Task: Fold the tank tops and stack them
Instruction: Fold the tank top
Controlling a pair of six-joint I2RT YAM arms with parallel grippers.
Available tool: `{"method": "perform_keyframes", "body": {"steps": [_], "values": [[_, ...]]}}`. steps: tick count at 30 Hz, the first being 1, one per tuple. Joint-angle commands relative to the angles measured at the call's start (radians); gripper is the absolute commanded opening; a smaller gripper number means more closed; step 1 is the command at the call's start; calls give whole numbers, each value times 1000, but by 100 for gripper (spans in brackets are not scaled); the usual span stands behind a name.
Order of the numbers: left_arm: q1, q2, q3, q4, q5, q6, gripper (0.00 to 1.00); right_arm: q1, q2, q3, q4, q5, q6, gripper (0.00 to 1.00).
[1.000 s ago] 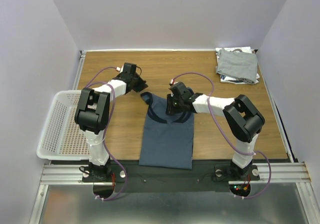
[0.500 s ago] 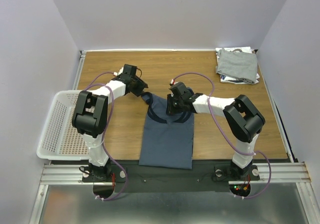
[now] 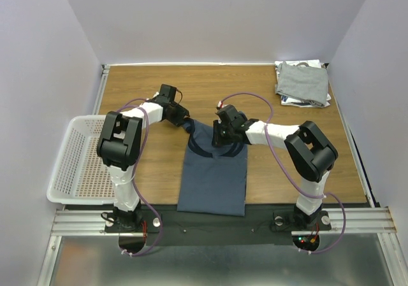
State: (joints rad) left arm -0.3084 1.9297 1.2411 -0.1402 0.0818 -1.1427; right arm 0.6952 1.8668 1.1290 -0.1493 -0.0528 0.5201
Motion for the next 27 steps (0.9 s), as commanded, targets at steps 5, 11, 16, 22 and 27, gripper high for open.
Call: {"method": "perform_keyframes", "body": {"steps": [5, 11, 16, 22, 27], "values": [[-8, 43, 52, -13, 13, -12, 33, 9, 14, 15, 13, 2, 1, 28], [-8, 54, 84, 77, 36, 76, 0, 7, 8, 14, 13, 8, 6, 28], [-8, 34, 60, 313, 75, 230, 0, 7, -8, 9, 13, 34, 14, 28], [-8, -46, -48, 640, 131, 408, 0, -11, -77, 21, 13, 143, 18, 36], [-9, -87, -100, 683, 165, 466, 0, -57, -138, 44, 10, 229, 21, 47]]}}
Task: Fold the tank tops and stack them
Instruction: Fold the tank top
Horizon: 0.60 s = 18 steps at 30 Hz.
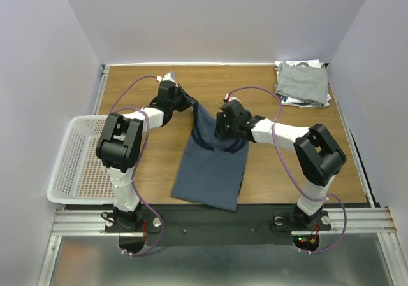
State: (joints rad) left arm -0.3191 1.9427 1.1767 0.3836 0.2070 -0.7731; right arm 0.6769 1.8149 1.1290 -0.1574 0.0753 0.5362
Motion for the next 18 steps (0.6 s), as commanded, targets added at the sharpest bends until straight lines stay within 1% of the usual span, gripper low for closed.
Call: {"method": "perform_keyframes", "body": {"steps": [1, 5, 7, 10, 11, 15, 17, 18], "values": [[0, -109, -66, 159, 45, 98, 0, -60, -106, 46, 16, 131, 2, 48], [-15, -181, -173, 181, 34, 110, 0, -114, -117, 80, -10, 234, -36, 51], [-31, -203, -228, 179, 20, 124, 0, -135, -103, 120, -22, 256, -67, 52], [-54, -240, -291, 158, -14, 126, 0, -161, -57, 172, -30, 291, -122, 52], [-60, -248, -304, 126, -35, 124, 0, -172, -42, 184, -30, 311, -139, 54], [-66, -269, -345, 52, -81, 110, 0, -214, 40, 242, -31, 307, -205, 57], [-66, -265, -339, -9, -110, 110, 0, -240, 98, 268, -33, 275, -226, 57], [-66, -260, -338, -23, -115, 112, 0, -246, 116, 294, -31, 233, -248, 57]]}}
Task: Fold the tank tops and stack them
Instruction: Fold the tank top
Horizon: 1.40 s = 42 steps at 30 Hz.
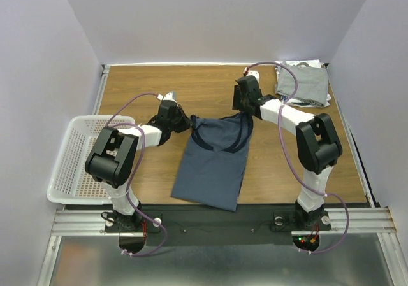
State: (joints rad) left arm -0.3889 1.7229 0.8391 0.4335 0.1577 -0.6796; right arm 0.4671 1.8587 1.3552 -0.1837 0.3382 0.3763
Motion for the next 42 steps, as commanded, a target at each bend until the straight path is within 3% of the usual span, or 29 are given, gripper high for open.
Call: {"method": "perform_keyframes", "body": {"steps": [1, 5, 13, 16, 17, 20, 26, 31, 37, 40, 42], "values": [[5, -37, 3, -90, -75, 14, 0, -39, 91, 84, -7, -50, -100, 58], [4, -22, 28, -183, -115, 8, 0, -48, 172, 125, -42, -84, -129, 60], [4, 17, 51, -223, -92, -8, 0, -59, 168, 105, -60, -123, -123, 56], [4, 26, 55, -223, -89, -12, 0, -59, 172, 99, -62, -140, -119, 45], [4, 26, 60, -225, -86, -14, 0, -61, 175, 101, -62, -136, -117, 35], [4, 24, 75, -223, -92, -15, 0, -61, 183, 111, -66, -107, -113, 19], [2, 52, 187, -231, -95, 3, 0, -64, 122, 111, -66, 40, -45, 7], [-4, 87, 284, -230, -110, 28, 0, -70, 44, 58, -30, 211, 35, 6], [-4, 159, 377, -223, -116, 55, 0, -85, 10, 22, 30, 236, 64, 7], [-4, 199, 414, -231, -106, 58, 0, -87, 34, 22, 30, 223, 73, 13], [-4, 220, 437, -249, -106, 57, 2, -87, 45, 12, 29, 208, 79, 28]]}}
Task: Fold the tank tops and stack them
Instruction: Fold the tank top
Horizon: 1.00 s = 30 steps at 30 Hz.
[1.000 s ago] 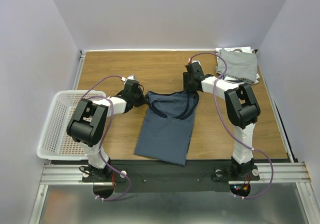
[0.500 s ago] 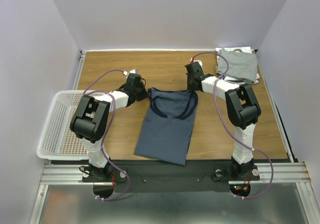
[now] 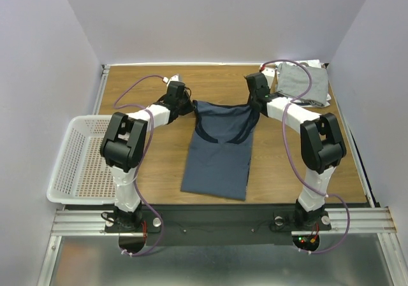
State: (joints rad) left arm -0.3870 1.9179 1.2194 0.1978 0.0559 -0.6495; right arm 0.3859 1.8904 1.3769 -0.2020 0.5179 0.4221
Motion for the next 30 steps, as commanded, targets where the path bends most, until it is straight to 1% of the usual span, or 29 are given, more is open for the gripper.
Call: {"method": "perform_keyframes", "body": {"steps": [1, 2, 4, 5, 6, 9, 11, 13, 14, 16, 17, 18, 20, 25, 30], "values": [[-6, 30, 68, -15, -4, 30, 6, -7, 21, -12, 47, 22, 35, 33], [-6, 32, 72, -20, -4, 30, 10, -7, 22, -10, 49, 21, 32, 45], [-6, 35, 83, -21, -10, 33, 24, -7, 26, -4, 47, 10, 26, 55], [-4, 36, 89, -21, -14, 34, 27, -7, 21, -1, 47, 4, 23, 60], [-4, 38, 95, -26, -18, 36, 32, -7, 19, 8, 46, -10, 18, 65], [7, 33, 114, -29, -21, 34, 37, -7, 0, 19, 44, -47, 15, 68], [10, 29, 124, -28, -19, 33, 38, -5, -10, 25, 41, -80, 21, 68], [16, 35, 135, -29, -16, 31, 38, 1, -14, 31, 41, -159, 20, 66], [19, 39, 150, -31, -13, 31, 39, 13, -10, 45, 41, -183, 18, 62], [23, 67, 184, -41, -2, 33, 39, 28, 18, 63, 42, -255, 15, 57], [25, 78, 198, -50, 11, 34, 39, 45, 30, 83, 42, -275, 15, 52], [27, 101, 212, -60, 16, 34, 38, 54, 44, 91, 41, -315, 15, 49], [27, 124, 253, -86, 13, 37, 38, 82, 84, 115, 42, -343, 21, 47], [33, 187, 324, -139, 13, 51, 38, 110, 151, 155, 42, -400, 40, 46], [34, 188, 324, -178, -25, 37, 38, 111, 220, 186, 42, -429, 49, 45]]}}
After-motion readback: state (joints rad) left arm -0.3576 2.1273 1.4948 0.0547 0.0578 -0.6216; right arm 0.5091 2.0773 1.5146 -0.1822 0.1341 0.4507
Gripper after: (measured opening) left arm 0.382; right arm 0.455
